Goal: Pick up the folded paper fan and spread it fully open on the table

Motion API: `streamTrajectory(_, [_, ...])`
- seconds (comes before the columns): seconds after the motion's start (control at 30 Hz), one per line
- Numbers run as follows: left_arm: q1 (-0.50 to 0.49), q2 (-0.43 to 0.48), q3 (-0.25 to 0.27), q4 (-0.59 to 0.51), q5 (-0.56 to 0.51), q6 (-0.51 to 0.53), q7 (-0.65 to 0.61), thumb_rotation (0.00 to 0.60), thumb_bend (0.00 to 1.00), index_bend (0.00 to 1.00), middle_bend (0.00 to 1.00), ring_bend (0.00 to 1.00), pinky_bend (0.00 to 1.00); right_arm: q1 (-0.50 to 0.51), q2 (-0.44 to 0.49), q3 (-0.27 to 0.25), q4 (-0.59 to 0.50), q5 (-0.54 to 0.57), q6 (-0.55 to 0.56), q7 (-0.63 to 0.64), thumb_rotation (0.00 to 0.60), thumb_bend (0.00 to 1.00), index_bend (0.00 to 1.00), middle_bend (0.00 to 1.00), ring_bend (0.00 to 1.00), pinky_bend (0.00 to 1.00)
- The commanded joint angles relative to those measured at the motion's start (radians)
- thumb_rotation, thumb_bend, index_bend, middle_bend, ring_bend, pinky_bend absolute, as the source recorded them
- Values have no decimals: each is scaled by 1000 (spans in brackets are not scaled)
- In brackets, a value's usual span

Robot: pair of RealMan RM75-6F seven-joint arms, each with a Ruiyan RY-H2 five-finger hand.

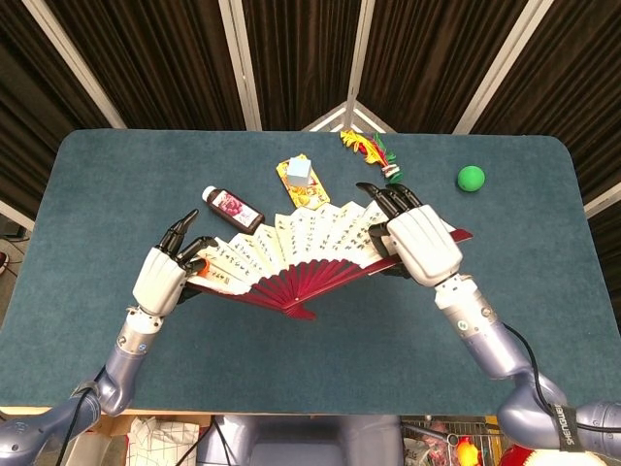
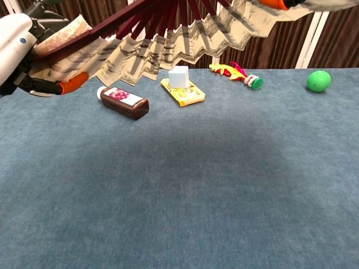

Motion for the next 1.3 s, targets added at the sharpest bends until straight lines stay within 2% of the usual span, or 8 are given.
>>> streamTrajectory(0.03, [0,0,4,1,-2,10,3,600,417,864,405,23,191,-2,-11,-3,15,7,-3,-3,600,409,843,149,215,163])
streamTrajectory(1.03, [-14,-13,35,64,-20,31,49,600,413,865,397,23,189,-25,-36,-16,98,34,-17,-37,600,409,839,147,216,163])
streamTrajectory(1.07, [-16,-14,36,65,-21,30,51,600,413,865,397,23,189,-24,-37,-17,99,35,-21,-36,600,408,814,147,216,163])
streamTrajectory(1.13, [-19,-17,35,66,-24,30,53,600,412,865,396,23,188,-24,-34,-21,98,38,-33,-37,600,408,702,146,210,163])
streamTrajectory(1.2, [-21,-20,34,66,-25,32,55,600,412,865,395,23,187,-23,-28,-25,92,48,-48,-42,600,391,503,142,186,152])
streamTrajectory(1.23, [-22,-21,34,66,-26,33,56,600,411,865,394,23,187,-22,-23,-28,87,55,-57,-48,600,373,440,137,177,147])
streamTrajectory(1.3, [-25,-23,33,67,-28,36,59,600,412,865,392,23,187,-19,-11,-32,73,73,-72,-74,600,295,286,116,160,139])
